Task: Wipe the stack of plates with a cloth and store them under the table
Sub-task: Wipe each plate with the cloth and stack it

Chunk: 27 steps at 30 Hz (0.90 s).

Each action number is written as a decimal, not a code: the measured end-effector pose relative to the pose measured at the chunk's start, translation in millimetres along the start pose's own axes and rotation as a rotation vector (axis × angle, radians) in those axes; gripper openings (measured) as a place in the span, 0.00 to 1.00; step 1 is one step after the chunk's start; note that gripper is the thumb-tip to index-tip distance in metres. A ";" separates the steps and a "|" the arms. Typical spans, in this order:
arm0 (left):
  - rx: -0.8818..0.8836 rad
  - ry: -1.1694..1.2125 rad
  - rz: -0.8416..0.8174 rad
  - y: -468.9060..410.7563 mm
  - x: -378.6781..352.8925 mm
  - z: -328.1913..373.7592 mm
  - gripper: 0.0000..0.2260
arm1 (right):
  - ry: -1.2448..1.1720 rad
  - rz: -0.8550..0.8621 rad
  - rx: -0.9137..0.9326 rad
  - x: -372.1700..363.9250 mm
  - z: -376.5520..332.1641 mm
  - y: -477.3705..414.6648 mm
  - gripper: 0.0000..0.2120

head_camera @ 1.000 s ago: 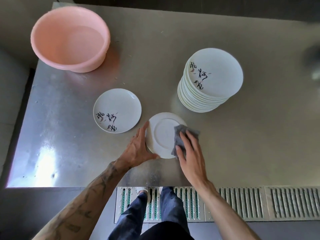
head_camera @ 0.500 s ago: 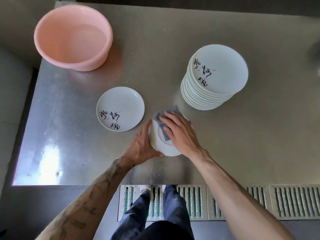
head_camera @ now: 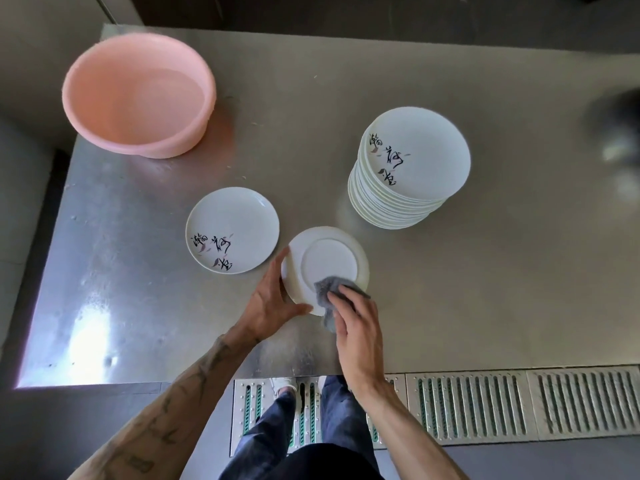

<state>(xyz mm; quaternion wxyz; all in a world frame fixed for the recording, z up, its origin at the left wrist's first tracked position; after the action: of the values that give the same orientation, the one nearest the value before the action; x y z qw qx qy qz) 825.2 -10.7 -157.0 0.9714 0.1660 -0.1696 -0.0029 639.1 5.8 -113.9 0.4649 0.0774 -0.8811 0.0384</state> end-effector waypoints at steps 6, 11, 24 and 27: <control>0.014 0.246 0.057 9.6 15.4 12.5 0.40 | -0.029 0.093 -0.105 33.0 24.8 -16.0 0.19; 0.046 0.467 0.161 7.4 23.0 29.5 0.30 | -0.044 0.068 -0.086 36.6 21.8 -27.8 0.18; -0.039 0.244 0.237 -5.1 61.9 65.2 0.11 | -0.058 0.064 -0.114 44.4 20.5 -31.9 0.18; -0.095 0.073 0.242 -2.9 60.4 74.8 0.09 | -0.069 0.081 -0.117 46.8 19.2 -33.4 0.18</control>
<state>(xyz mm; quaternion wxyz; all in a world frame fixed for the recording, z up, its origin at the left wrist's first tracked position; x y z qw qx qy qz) 857.5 -41.3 -71.8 0.9770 0.0981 -0.1524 0.1122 603.2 -34.4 -86.2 0.4361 0.0158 -0.8997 0.0029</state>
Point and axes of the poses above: each hand's wrist, its own y-axis away from the middle knuckle, its own x-axis out of the back of the hand, z = x × y, the point moved 10 cm from there along -y, towards the middle knuckle, and after that the axes turned 5 degrees about y, right-handed, at the moved point
